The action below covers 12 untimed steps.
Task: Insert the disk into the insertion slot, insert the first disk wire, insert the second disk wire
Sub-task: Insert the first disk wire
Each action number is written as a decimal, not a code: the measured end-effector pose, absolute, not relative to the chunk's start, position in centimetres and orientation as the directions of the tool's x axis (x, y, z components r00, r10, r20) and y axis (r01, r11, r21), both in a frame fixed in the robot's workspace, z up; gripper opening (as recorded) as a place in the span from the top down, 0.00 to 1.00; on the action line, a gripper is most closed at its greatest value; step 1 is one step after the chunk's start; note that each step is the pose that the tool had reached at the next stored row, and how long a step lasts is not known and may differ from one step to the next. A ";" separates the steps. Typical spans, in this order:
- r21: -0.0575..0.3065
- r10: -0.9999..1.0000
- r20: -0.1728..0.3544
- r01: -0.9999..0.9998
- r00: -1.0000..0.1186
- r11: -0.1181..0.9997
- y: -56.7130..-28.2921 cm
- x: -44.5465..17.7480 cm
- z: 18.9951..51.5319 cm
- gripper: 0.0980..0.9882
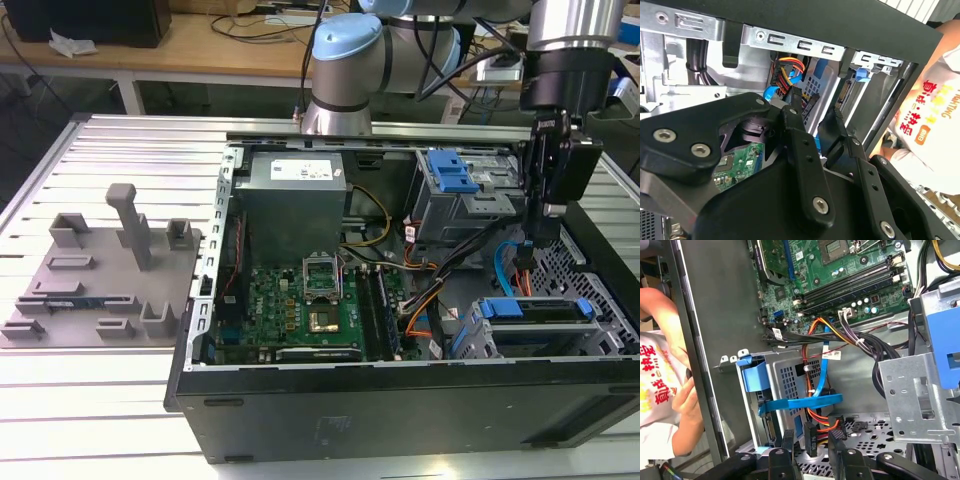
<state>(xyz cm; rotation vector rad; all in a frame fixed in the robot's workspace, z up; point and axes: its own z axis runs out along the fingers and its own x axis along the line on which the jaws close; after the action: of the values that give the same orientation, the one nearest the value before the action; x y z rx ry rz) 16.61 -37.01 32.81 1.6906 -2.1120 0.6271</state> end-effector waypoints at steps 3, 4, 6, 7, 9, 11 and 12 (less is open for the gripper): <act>-0.115 -0.815 0.537 -0.976 -0.217 0.185 -37.0 16.6 32.8 0.68; -0.115 -0.815 0.537 -0.976 -0.217 0.185 -37.0 16.6 32.7 0.75; -0.115 -0.815 0.537 -0.976 -0.217 0.184 -37.0 16.6 32.7 0.89; -0.115 -0.815 0.537 -0.976 -0.217 0.185 -37.0 16.6 32.7 0.93; -0.115 -0.815 0.537 -0.976 -0.217 0.184 -37.0 16.6 32.7 0.93; -0.115 -0.815 0.537 -0.976 -0.217 0.185 -37.0 16.6 32.7 0.93; -0.115 -0.815 0.537 -0.976 -0.217 0.185 -37.0 16.6 32.7 0.93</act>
<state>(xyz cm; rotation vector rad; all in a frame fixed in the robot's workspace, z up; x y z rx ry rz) 16.57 -37.01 32.67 1.6906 -2.1117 0.6266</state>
